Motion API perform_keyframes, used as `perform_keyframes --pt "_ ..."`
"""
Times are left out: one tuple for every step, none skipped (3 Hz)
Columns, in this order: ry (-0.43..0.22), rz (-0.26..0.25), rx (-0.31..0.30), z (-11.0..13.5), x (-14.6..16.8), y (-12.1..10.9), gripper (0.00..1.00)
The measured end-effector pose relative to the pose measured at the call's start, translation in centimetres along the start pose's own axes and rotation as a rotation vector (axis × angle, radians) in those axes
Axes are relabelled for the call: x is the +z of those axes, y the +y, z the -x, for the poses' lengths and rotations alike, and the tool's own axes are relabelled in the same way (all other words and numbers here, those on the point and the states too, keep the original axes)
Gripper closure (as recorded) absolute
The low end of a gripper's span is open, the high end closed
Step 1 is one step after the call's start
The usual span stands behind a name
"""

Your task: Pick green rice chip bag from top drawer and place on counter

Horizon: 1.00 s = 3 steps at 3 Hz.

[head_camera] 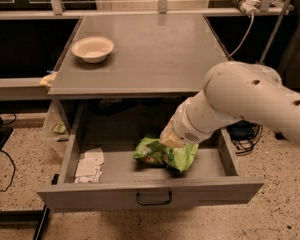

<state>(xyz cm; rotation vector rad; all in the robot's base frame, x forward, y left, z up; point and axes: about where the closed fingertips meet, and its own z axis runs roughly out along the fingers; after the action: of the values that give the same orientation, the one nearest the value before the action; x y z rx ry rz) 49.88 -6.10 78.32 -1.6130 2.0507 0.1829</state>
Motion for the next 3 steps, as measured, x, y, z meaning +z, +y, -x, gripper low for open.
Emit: perform_keyframes --pt "-0.004 0.016 -0.020 0.1 3.1 -0.3 0.82" --pt "-0.012 0.029 -0.027 -0.1 5.3 -1.4 0.59" --pt "-0.022 0.041 -0.031 -0.2 6.8 -2.3 0.36"
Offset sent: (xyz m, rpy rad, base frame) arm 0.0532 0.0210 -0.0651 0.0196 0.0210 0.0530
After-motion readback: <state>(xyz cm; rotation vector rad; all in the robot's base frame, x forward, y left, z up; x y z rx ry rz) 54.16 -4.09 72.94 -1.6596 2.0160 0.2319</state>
